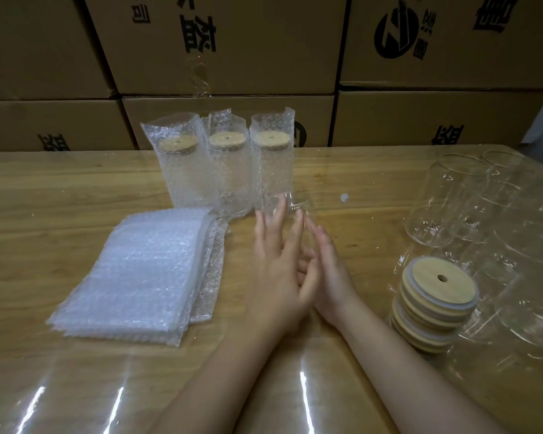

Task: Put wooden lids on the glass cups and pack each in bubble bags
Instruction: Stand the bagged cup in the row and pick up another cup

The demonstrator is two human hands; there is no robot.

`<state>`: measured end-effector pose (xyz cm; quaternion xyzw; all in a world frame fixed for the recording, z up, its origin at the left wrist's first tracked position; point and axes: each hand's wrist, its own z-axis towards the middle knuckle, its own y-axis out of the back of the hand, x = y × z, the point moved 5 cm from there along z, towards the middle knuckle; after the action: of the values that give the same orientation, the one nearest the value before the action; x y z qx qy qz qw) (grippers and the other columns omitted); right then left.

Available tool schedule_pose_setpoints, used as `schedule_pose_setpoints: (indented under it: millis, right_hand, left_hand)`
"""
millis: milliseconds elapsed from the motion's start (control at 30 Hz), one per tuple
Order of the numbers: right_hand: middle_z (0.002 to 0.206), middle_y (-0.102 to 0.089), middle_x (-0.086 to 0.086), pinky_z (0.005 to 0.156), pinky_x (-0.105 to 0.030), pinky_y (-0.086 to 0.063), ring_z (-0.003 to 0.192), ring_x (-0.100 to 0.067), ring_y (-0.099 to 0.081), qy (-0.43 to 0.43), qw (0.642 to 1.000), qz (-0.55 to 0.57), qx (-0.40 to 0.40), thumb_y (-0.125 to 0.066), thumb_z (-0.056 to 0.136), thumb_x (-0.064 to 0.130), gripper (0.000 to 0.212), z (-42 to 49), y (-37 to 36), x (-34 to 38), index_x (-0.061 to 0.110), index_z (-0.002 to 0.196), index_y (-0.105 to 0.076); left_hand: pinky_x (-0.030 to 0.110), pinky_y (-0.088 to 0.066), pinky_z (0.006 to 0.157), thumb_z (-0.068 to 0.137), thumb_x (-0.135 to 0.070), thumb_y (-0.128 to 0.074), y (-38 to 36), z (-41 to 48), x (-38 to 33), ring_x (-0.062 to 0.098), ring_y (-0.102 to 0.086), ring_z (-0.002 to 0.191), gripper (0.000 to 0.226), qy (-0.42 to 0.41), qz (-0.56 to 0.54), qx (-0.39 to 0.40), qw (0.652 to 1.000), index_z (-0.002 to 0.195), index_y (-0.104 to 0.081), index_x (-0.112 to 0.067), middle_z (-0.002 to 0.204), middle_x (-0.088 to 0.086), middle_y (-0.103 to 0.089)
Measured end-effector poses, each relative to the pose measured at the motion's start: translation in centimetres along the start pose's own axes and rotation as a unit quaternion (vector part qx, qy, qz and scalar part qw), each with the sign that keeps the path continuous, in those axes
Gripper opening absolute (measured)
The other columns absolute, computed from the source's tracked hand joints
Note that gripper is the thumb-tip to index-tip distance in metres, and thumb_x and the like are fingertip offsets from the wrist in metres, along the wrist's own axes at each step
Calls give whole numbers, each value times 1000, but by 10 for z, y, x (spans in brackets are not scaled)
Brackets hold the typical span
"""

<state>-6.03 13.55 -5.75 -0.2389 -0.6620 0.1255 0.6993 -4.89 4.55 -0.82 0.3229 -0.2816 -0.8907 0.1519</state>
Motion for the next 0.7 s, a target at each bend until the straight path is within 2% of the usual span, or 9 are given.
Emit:
schedule_pose_setpoints:
  millis: [67, 167, 233, 300, 433, 500, 567, 633, 700]
  right_hand:
    - [118, -67, -10, 76, -25, -56, 97, -17, -69, 8, 1000, -6, -26, -49, 79, 53, 63, -1, 3, 1, 21, 133, -52]
    - [131, -58, -18, 110, -36, -38, 124, -24, -55, 10, 996, -67, -56, -31, 98, 47, 60, -3, 12, -1, 3, 135, -49]
    - [137, -53, -19, 116, -41, -28, 131, -26, -48, 15, 996, -81, -47, -25, 101, 45, 61, -6, 12, -1, 1, 138, -45]
    - [144, -47, -13, 117, -40, -28, 135, -21, -44, 27, 995, -77, -51, -31, 97, 47, 61, -4, 6, 1, 9, 143, -40]
    - [141, -47, 2, 85, -26, -54, 105, -7, -65, 83, 993, -81, -32, -44, 83, 46, 62, -5, -4, 4, 34, 142, -30]
    - [150, -35, 6, 95, -25, -50, 119, -8, -57, 113, 987, -112, -37, -45, 85, 43, 60, -8, -6, 5, 41, 140, -23]
    - [154, -27, 8, 106, -20, -38, 135, -3, -39, 148, 978, -147, -33, -45, 88, 39, 60, -11, -9, 7, 39, 141, -18]
    - [152, -24, 15, 107, -15, -33, 137, 6, -31, 183, 964, -189, -35, -49, 95, 35, 54, -15, -12, 9, 40, 140, -18]
    - [155, -18, 13, 114, -21, -23, 144, -1, -19, 235, 930, -280, -48, -47, 96, 30, 54, -19, -16, 15, 42, 139, -18]
  left_hand:
    - [42, -8, 120, 89, -35, -36, -4, 1, -8, 43, -4, 146, 63, -30, 103, 35, 994, 147, -37, -12, 159, 2, -21]
    - [53, -25, 114, 87, -29, -35, -10, -1, -19, 50, -7, 143, 58, -50, 189, 71, 978, 141, -48, -10, 155, -2, -31]
    - [55, -33, 109, 86, -27, -35, -10, -2, -21, 52, -11, 142, 56, -46, 189, 61, 979, 138, -51, -10, 153, -2, -36]
    - [55, -36, 106, 86, -27, -36, -10, -4, -19, 50, -14, 142, 56, -30, 161, 38, 986, 139, -51, -13, 154, 2, -34]
    - [34, -30, 109, 85, -41, -47, -2, -4, 3, 21, -26, 143, 72, 145, -30, -11, 989, 151, -24, -24, 160, 4, -18]
    - [30, -41, 104, 78, -54, -51, 0, -2, 18, 5, -47, 126, 86, 219, -130, -6, 967, 152, -18, -27, 151, -6, -33]
    - [29, -51, 93, 71, -56, -58, 1, 1, 32, -10, -57, 105, 91, 262, -232, 0, 937, 151, -23, -29, 137, -14, -47]
    - [38, -54, 92, 72, -51, -69, -2, 2, 43, 2, -64, 103, 86, 287, -355, 19, 889, 147, -31, -31, 131, -5, -56]
    - [33, -58, 78, 74, -44, -74, -1, 2, 51, 14, -70, 98, 77, 289, -426, 34, 856, 141, -38, -32, 127, 4, -60]
